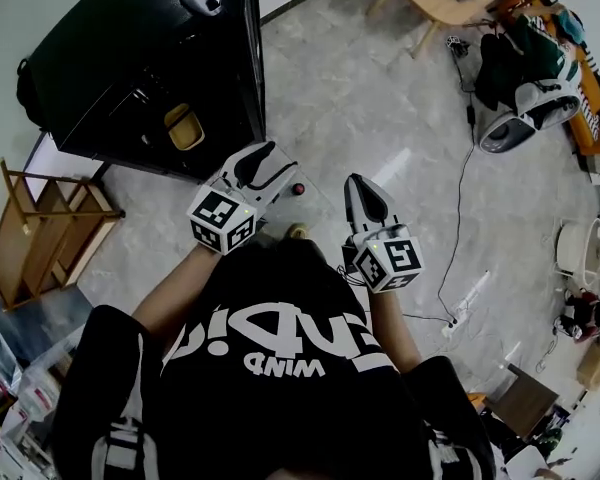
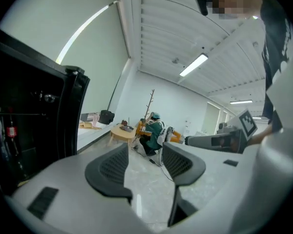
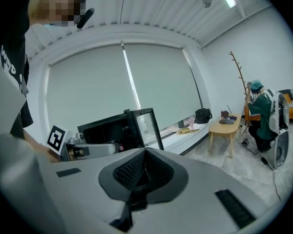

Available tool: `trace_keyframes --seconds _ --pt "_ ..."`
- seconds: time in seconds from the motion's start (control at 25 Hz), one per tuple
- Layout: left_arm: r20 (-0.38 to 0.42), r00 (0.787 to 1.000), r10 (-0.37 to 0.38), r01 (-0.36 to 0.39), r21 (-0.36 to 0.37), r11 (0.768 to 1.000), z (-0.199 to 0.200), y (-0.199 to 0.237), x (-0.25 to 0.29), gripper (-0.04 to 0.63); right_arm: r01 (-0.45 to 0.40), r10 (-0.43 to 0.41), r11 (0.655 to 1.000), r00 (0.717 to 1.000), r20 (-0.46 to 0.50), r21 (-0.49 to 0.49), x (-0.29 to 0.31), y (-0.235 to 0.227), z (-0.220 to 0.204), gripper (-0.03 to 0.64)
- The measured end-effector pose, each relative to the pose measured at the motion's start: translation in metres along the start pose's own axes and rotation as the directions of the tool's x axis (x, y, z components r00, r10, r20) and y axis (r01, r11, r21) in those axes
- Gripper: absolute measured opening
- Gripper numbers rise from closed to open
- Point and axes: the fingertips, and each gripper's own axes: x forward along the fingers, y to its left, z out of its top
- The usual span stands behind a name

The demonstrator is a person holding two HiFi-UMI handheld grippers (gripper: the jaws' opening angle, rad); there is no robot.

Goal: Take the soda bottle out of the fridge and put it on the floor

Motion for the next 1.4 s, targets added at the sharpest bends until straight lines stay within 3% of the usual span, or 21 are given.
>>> trace_keyframes --seconds 0.12,0.28,0.36,0.96,1.4 --pt "0.043 0.998 0.036 -0.036 0.006 0.999 0.018 0.001 -0.012 0.174 -0.029 0.029 0.999 1.000 0.001 -0.015 0.002 -0.001 0.006 0.023" --pt "0.071 0.993 0.096 -0.097 0.010 0.995 0.025 0.006 -0.030 0.037 -0.047 0.047 0.999 0.999 0.003 -0.026 0.003 0.002 0.011 0.023" --pt "0.078 0.989 0.127 -0.128 0.004 0.992 0.026 0.009 -0.039 0.008 -0.054 0.055 0.998 0.998 0.005 -0.031 0.003 0.002 0.015 0.022" --pt "0.080 0.957 0.278 -0.280 0.016 0.960 0.016 0.033 -0.076 0.006 -0.018 0.018 0.997 1.000 0.002 -0.072 0.010 -0.006 0.015 0.023" --pt "0.086 0.954 0.288 -0.289 -0.004 0.957 0.015 0.036 -0.080 0.006 -0.001 0.002 0.997 1.000 0.017 -0.077 0.014 -0.004 0.017 0.021"
